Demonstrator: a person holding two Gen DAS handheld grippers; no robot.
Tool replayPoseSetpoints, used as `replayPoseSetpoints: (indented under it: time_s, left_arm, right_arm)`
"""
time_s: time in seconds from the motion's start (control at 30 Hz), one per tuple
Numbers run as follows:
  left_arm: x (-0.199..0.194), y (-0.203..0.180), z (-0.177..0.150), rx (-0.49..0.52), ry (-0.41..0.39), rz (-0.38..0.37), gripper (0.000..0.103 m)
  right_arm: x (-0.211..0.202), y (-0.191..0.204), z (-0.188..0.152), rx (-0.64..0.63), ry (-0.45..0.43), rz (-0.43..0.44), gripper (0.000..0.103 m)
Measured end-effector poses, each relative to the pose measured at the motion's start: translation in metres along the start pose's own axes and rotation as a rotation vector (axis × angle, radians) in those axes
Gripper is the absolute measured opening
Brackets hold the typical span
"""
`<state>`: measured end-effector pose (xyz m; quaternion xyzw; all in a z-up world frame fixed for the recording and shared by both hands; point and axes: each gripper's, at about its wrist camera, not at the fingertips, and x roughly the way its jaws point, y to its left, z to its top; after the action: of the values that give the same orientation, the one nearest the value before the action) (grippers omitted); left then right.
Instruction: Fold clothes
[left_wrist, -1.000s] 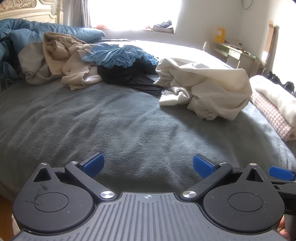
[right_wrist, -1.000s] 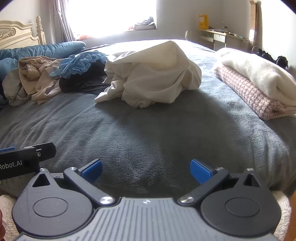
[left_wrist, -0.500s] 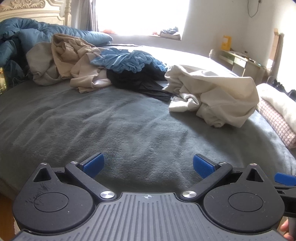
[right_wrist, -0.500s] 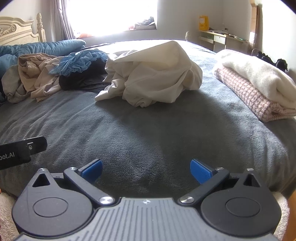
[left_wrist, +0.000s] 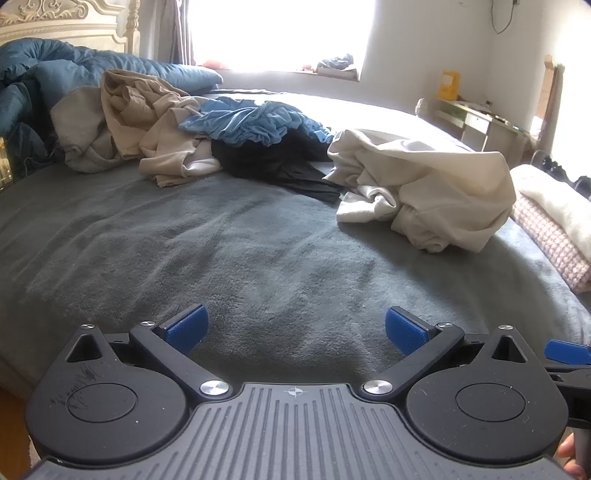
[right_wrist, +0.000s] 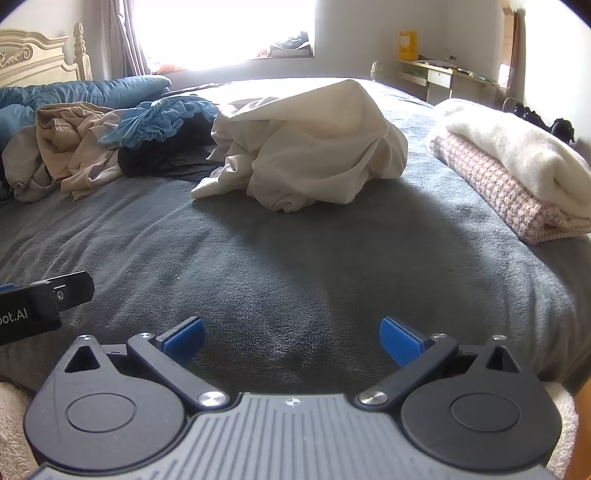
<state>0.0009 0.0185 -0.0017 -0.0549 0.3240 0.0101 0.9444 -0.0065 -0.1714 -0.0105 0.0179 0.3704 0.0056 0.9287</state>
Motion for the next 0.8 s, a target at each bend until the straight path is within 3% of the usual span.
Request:
replayPoseSetpoints:
  time_s: [0.8]
  left_arm:
    - [0.0014, 0.0035, -0.0019, -0.011, 0.009, 0.010, 0.103]
  right_arm:
    - [0.0009, 0.0014, 0.0001, 0.001, 0.007, -0.002, 0.103]
